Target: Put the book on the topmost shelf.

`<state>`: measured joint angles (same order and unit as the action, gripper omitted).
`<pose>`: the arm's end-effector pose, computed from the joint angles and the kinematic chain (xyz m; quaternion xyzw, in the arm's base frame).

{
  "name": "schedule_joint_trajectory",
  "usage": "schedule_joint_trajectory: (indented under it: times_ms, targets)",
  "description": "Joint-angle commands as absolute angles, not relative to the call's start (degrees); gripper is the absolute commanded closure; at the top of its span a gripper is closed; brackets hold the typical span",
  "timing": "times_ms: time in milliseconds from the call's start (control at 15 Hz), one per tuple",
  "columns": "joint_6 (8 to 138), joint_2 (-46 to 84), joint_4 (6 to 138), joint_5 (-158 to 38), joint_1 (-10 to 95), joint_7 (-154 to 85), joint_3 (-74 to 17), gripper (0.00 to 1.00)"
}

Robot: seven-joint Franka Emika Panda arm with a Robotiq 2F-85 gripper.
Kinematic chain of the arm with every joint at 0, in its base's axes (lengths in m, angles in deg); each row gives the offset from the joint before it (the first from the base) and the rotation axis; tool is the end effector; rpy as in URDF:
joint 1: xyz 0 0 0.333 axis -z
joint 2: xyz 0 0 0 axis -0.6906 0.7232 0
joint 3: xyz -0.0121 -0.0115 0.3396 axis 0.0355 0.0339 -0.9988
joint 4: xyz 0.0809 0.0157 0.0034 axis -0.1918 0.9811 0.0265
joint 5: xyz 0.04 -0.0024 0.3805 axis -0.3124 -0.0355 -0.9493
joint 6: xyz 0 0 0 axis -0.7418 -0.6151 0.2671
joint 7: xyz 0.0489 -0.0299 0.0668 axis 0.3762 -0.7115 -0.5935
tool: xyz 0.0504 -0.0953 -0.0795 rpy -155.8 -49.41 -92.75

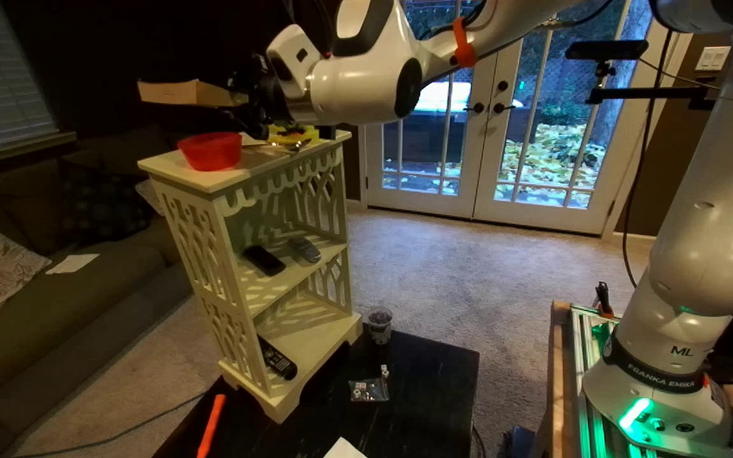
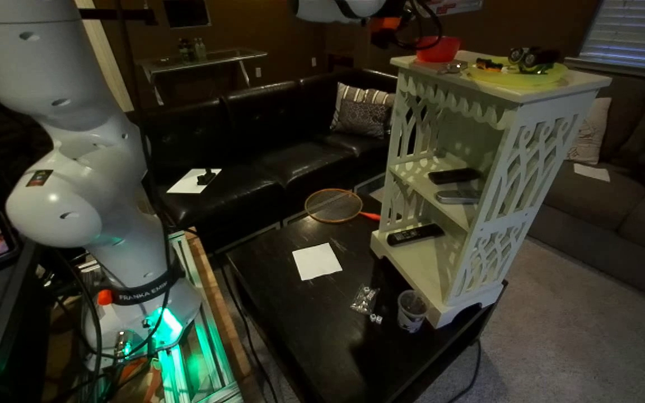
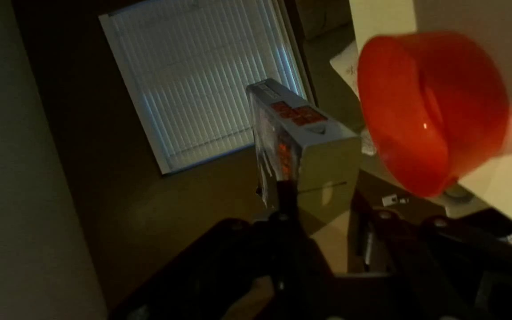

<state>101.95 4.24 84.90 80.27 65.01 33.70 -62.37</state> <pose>0.5969 0.1137 0.5621 0.5955 0.4222 0.5494 0.4066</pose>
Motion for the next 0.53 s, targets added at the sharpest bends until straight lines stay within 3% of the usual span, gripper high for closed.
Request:
schedule_joint_trajectory:
  times_ms: [0, 200, 467]
  targets:
    - [113.1, -1.8, 82.5, 81.8, 64.2, 42.4, -64.0, 0.93]
    - [124.1, -4.4, 78.2, 81.0, 59.8, 46.5, -61.7, 0.93]
    - [137.5, -4.5, 73.7, 80.7, 47.0, 51.1, -51.8, 0.93]
